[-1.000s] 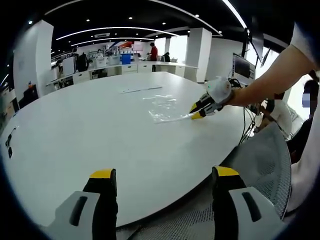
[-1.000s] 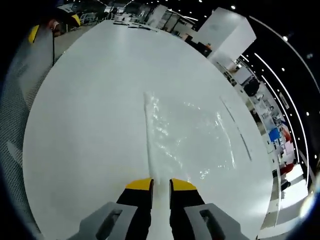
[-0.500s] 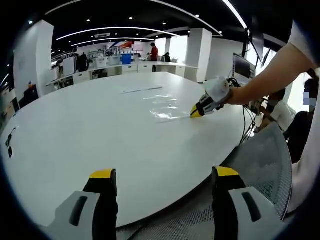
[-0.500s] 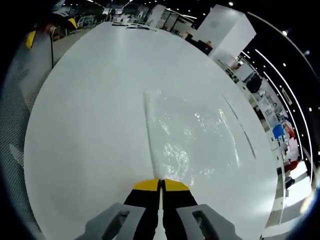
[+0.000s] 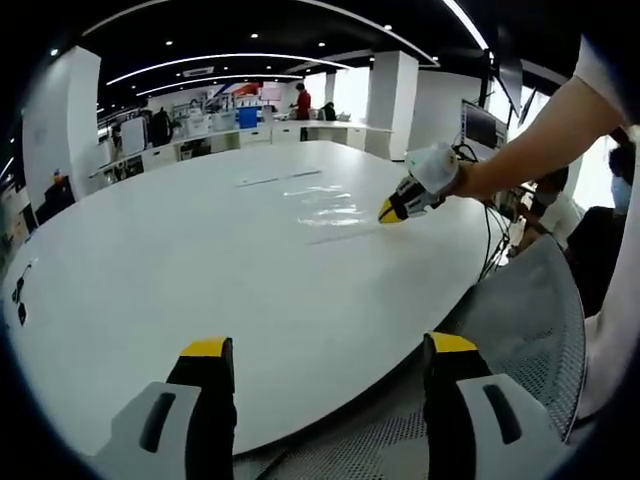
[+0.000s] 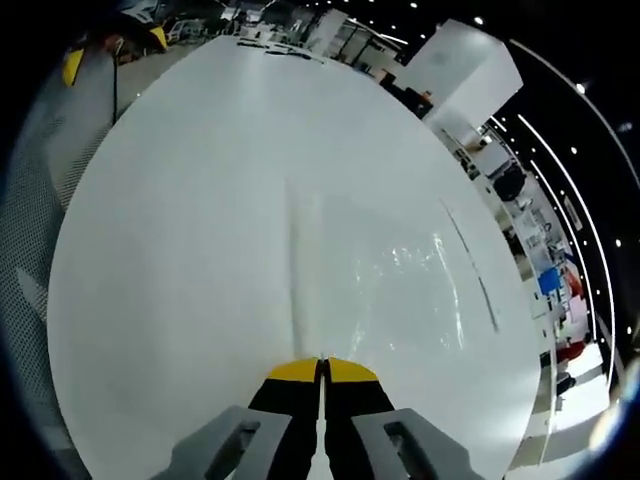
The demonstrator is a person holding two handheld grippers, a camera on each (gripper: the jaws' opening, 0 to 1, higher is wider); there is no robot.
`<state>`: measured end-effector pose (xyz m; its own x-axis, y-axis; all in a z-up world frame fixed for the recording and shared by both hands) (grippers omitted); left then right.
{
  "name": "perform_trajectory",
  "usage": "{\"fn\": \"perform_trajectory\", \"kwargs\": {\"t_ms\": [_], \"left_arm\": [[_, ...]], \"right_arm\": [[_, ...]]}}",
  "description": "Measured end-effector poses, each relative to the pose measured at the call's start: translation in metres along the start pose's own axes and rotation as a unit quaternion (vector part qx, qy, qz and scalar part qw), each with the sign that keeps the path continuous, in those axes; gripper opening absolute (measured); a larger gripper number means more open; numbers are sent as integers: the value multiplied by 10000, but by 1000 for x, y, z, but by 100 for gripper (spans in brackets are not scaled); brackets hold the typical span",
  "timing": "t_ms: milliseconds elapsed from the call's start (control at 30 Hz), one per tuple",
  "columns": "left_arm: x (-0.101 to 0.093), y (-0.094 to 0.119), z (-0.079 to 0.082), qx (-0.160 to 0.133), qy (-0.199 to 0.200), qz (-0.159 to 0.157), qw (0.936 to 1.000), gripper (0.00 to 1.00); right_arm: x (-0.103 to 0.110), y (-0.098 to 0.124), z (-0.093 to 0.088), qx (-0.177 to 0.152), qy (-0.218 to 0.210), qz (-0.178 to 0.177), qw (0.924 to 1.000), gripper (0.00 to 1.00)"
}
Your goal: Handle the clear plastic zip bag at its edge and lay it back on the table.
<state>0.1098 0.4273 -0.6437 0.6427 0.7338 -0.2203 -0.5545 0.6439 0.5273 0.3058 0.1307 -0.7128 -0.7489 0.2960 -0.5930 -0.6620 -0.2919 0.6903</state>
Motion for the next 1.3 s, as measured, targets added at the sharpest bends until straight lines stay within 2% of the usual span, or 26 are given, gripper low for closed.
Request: {"fn": "perform_trajectory", "kwargs": {"t_ms": [333, 500, 900, 1133, 1300], "left_arm": [[-2, 0, -2, 118, -106, -40, 9999, 76], [-8, 1, -4, 236, -311, -121, 9992, 76], [-7, 2, 2, 250, -437, -259, 9984, 73], [-3, 1, 18, 294, -724, -428, 9960, 67], [3, -1, 32, 214, -908, -445, 9946, 65]], "right_arm": [[-7, 15, 7, -138, 144, -108, 9997, 0], [-7, 24, 13, -222, 206, -149, 9994, 0], [-11, 45, 31, -477, 325, -287, 9979, 0], [-10, 60, 39, -581, 410, -332, 9969, 0], [-9, 72, 45, -617, 412, -369, 9966, 0]]}}
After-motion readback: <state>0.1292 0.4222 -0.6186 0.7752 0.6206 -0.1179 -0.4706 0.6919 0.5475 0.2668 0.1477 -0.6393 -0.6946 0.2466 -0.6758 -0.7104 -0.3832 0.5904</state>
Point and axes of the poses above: the point that each gripper's makers call its tool centre point, and the gripper's own axes: y roughly backward along the fingers, x roughly to its left, z roughly out of its top, the point moved 6 cm from there along y, roughly backward along the fingers, and after that the axes turned 13 degrees about -z, right-handed, at the moved point
